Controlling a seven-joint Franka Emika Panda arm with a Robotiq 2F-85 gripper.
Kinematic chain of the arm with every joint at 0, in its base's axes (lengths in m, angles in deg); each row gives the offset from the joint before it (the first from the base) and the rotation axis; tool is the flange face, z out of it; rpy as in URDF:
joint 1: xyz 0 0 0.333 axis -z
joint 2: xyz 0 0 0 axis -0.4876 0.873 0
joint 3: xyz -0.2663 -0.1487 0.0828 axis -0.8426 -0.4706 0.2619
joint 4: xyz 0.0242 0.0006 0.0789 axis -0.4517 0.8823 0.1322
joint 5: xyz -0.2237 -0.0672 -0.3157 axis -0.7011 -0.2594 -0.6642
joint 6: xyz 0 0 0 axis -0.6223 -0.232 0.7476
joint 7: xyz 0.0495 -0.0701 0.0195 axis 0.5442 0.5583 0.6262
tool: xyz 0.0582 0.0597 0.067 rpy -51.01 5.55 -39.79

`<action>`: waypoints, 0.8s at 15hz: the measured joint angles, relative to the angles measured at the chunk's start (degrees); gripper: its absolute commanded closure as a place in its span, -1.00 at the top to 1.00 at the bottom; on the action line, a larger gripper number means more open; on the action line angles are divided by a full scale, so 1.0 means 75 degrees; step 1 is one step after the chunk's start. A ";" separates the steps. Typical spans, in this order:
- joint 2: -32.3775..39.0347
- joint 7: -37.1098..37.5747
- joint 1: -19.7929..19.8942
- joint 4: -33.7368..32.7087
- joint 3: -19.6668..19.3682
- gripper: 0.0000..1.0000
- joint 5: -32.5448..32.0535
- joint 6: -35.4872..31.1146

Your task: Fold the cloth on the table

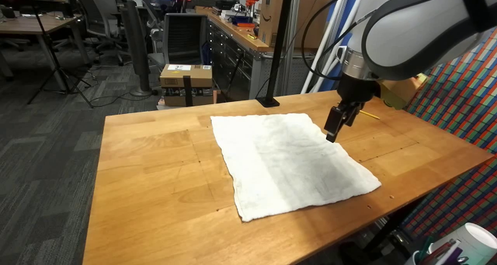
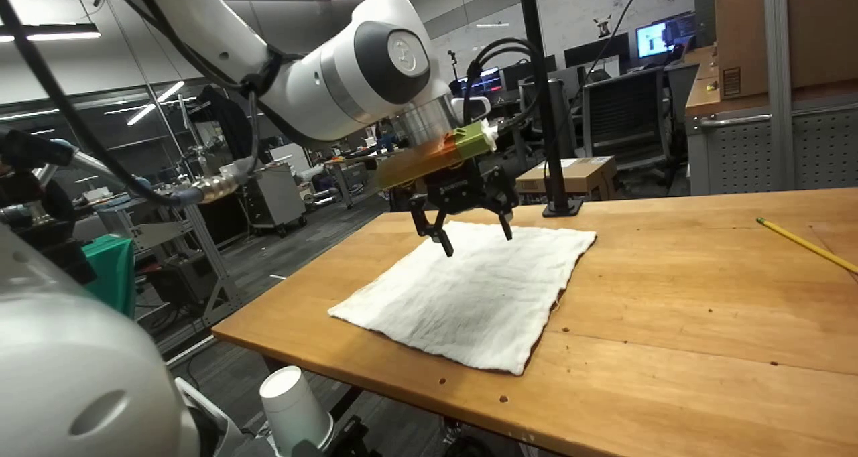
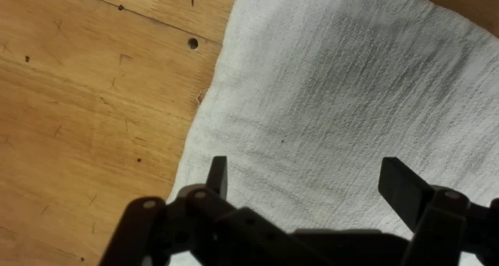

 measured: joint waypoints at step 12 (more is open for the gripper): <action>-0.0313 0.0106 0.0612 0.0661 -0.0234 1.00 -0.0230 0.0025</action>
